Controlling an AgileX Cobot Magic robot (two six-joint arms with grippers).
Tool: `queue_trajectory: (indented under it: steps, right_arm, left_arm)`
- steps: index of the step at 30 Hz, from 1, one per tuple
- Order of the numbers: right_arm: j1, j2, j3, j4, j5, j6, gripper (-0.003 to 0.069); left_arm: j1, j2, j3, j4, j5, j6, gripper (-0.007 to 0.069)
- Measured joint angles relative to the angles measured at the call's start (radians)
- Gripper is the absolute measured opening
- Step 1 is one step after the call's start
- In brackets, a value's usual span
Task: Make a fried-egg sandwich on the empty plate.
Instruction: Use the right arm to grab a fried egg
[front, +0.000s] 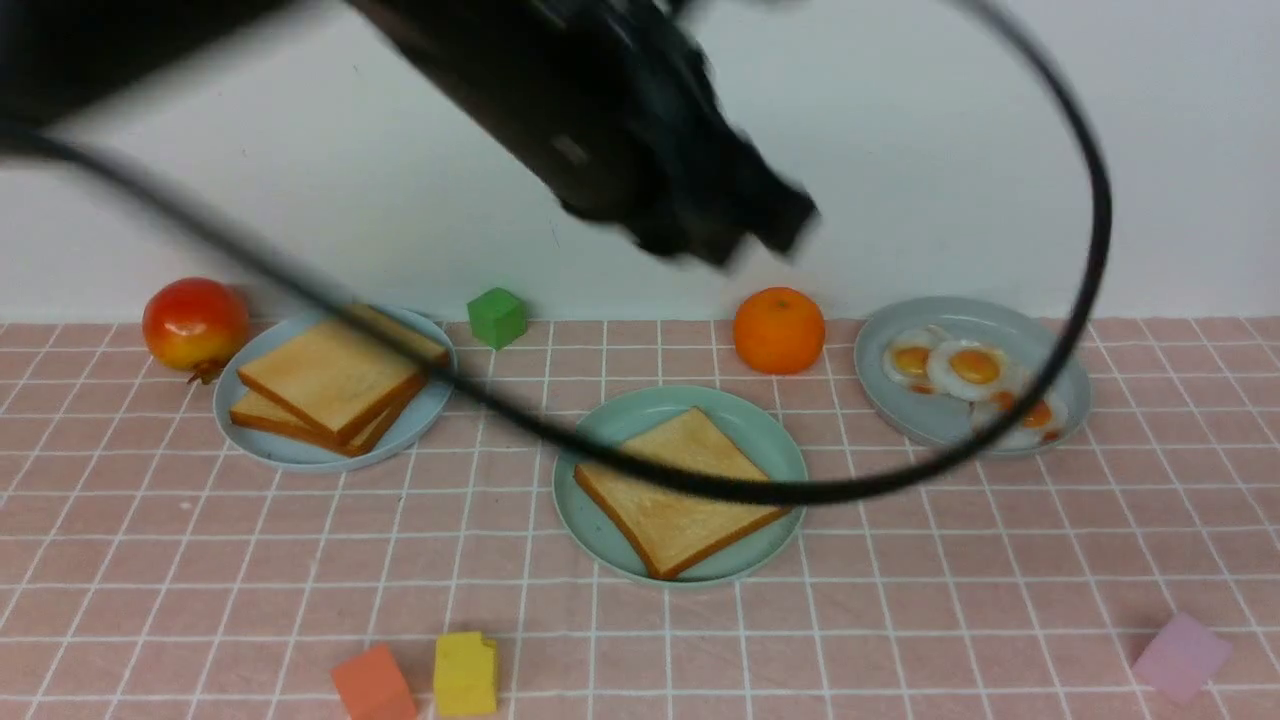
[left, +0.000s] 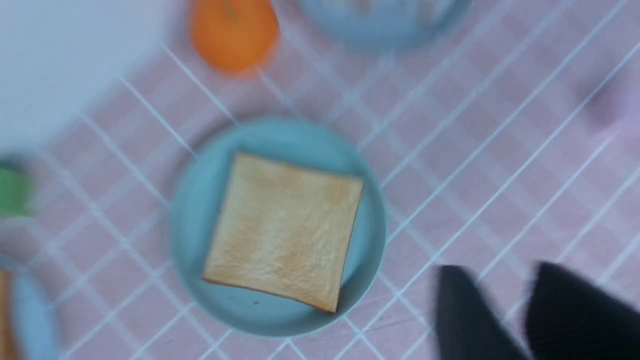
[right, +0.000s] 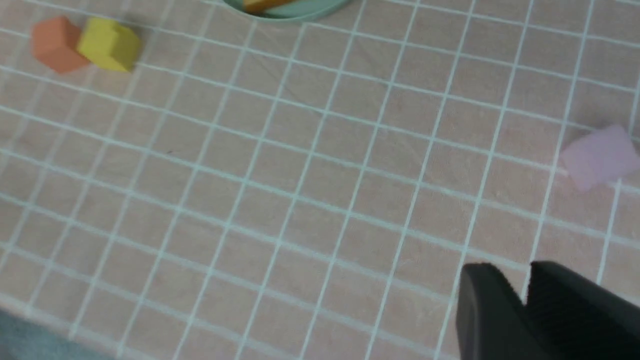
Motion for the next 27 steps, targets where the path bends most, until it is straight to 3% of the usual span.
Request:
queue_trajectory:
  steps: [2, 9, 14, 19, 27]
  right_arm:
    - [0.000, 0.136, -0.026, -0.006, -0.088, -0.038, 0.0155]
    - [0.000, 0.493, -0.197, -0.105, -0.203, -0.092, 0.0180]
    - [0.000, 0.728, -0.366, -0.231, -0.205, -0.094, 0.0259]
    - [-0.022, 0.899, -0.528, -0.313, -0.224, -0.108, 0.0369]
    - [-0.105, 1.188, -0.772, -0.282, -0.179, -0.229, 0.0547]
  left_arm:
    - [0.000, -0.165, 0.089, 0.000, 0.008, -0.023, -0.0013]
    - [0.000, -0.560, 0.526, -0.102, -0.042, -0.016, -0.0013]
    - [0.000, -0.851, 0.867, -0.125, -0.181, -0.009, -0.0013]
    - [0.000, -1.009, 0.976, -0.132, -0.255, -0.008, -0.0013]
    - [0.000, -1.038, 0.983, -0.105, -0.303, -0.008, -0.0013]
